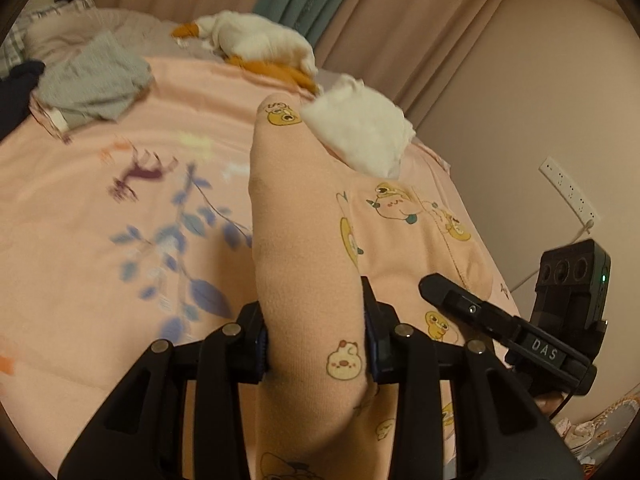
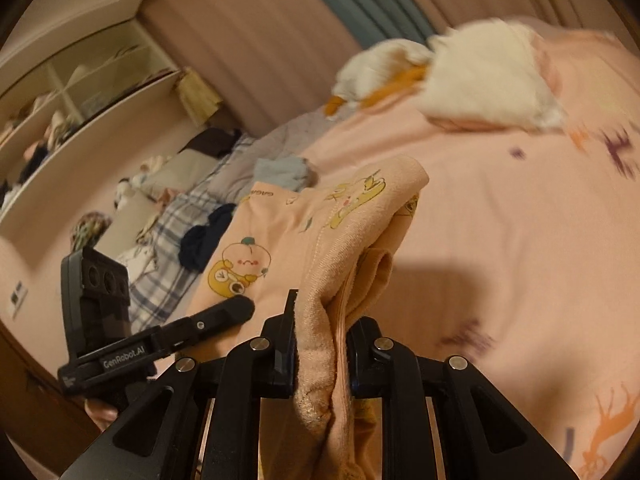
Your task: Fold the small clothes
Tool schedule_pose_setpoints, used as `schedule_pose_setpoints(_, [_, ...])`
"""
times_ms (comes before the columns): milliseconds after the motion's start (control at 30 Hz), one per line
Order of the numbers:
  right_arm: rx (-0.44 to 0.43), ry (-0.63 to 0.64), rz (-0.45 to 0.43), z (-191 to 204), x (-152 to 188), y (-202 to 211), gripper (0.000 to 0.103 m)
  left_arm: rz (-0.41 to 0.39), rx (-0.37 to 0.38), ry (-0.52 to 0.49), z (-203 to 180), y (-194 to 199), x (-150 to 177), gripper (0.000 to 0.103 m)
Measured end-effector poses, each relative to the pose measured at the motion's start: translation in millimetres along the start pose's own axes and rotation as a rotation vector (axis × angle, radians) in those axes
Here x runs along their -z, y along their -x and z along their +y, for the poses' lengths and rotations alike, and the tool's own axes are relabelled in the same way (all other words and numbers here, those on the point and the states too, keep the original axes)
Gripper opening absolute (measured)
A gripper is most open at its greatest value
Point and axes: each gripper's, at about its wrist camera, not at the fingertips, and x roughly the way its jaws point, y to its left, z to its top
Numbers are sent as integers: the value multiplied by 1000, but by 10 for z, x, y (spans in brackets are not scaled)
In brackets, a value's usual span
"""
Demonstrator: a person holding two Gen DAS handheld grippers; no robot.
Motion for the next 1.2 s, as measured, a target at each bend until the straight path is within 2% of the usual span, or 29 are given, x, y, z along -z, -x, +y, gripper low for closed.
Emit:
schedule_pose_setpoints(200, [29,91,56,496,-127,-377,20,-55,-44,-9,344,356,-126,36])
schedule_pose_setpoints(367, [79,133,91,670,-55,-753,20,-36,-91,5,722,253,-97,36])
schedule_pose_setpoints(600, [105,97,175,510,17,-1246,20,12,-115,14,1138,-12,-12,38])
schedule_pose_setpoints(700, [134,46,241,405,74,-1432,20,59,-169,54,1356,-162,35,41])
schedule_pose_setpoints(767, [183,15,288,275,138,-1517,20,82,-215,75,1474,-197,92,41])
schedule_pose_setpoints(867, [286,-13,267,123,170,-1454,20,72,-306,78,1596,-111,159,40])
schedule_pose_setpoints(967, [271,-25,204,106,112,-1265,20,6,-355,73,1623,108,140,41])
schedule_pose_setpoints(1033, [273,14,177,199,93,-1177,20,-39,-358,76,1592,244,129,39])
schedule_pose_setpoints(1100, [252,45,164,299,95,-1152,20,-42,-349,72,1553,279,146,36])
schedule_pose_setpoints(1200, [170,95,206,538,154,-1230,20,-11,-254,38,1427,241,251,30])
